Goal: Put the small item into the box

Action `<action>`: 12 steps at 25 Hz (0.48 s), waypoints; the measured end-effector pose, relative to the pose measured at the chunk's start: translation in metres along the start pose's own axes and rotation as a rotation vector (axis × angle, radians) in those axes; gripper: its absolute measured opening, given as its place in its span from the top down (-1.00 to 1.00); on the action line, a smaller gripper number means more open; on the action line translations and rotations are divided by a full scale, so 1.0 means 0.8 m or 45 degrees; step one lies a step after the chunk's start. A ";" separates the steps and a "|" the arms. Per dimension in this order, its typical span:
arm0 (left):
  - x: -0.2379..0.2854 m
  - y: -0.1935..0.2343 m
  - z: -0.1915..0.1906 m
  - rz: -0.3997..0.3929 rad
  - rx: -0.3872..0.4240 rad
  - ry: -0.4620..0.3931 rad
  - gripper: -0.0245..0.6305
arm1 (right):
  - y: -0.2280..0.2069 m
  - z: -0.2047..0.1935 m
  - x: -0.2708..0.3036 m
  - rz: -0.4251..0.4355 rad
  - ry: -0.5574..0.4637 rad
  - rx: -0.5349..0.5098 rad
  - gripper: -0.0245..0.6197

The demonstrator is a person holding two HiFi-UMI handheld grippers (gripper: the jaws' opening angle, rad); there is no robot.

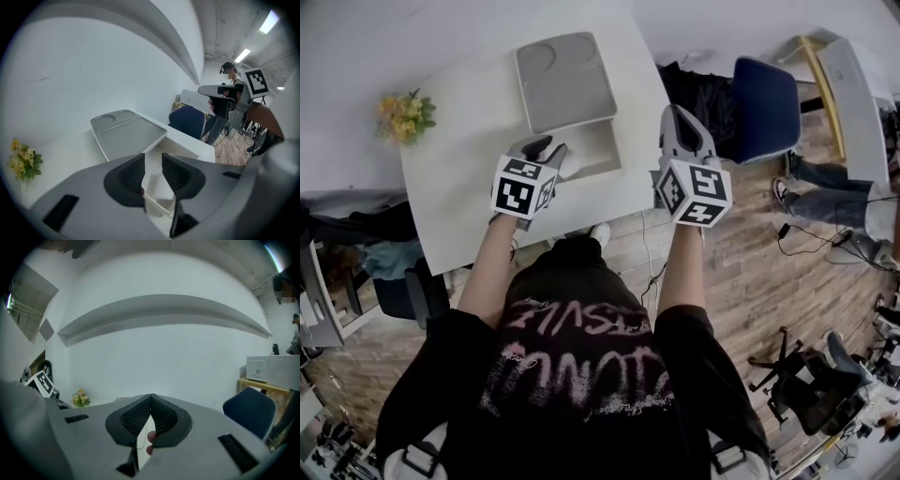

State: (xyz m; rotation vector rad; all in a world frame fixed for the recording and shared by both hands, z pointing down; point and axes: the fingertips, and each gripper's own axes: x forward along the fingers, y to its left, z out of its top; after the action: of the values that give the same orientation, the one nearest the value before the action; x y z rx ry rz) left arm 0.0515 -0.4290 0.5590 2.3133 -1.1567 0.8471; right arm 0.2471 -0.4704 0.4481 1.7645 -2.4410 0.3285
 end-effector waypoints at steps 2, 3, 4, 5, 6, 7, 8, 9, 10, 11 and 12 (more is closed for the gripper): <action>-0.007 0.003 0.006 0.015 -0.006 -0.025 0.61 | 0.004 0.003 -0.003 -0.002 -0.003 -0.012 0.89; -0.010 0.004 0.009 0.022 -0.008 -0.038 0.63 | 0.005 0.005 -0.005 -0.004 -0.005 -0.014 0.89; -0.013 0.005 0.012 0.027 -0.007 -0.051 0.65 | 0.006 0.006 -0.006 -0.005 -0.008 -0.012 0.89; -0.016 0.005 0.015 0.033 -0.006 -0.063 0.66 | 0.007 0.008 -0.008 -0.004 -0.012 -0.009 0.89; -0.019 0.007 0.018 0.039 -0.004 -0.075 0.68 | 0.008 0.010 -0.009 -0.002 -0.015 -0.008 0.89; -0.021 0.008 0.020 0.044 -0.002 -0.085 0.70 | 0.010 0.012 -0.009 -0.001 -0.017 -0.011 0.89; -0.024 0.009 0.023 0.050 -0.001 -0.093 0.71 | 0.011 0.014 -0.010 -0.001 -0.017 -0.018 0.89; -0.027 0.010 0.026 0.056 0.002 -0.100 0.72 | 0.012 0.016 -0.011 -0.002 -0.017 -0.026 0.89; -0.030 0.011 0.028 0.062 0.004 -0.106 0.73 | 0.014 0.017 -0.012 -0.002 -0.019 -0.033 0.89; -0.032 0.013 0.030 0.068 0.008 -0.113 0.75 | 0.015 0.019 -0.014 -0.001 -0.020 -0.038 0.89; -0.035 0.014 0.032 0.075 0.010 -0.121 0.77 | 0.017 0.020 -0.015 -0.001 -0.022 -0.041 0.89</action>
State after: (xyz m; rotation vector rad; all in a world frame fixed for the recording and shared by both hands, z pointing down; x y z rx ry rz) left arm 0.0377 -0.4348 0.5220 2.3592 -1.2694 0.7705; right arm 0.2388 -0.4590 0.4287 1.7623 -2.4429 0.2734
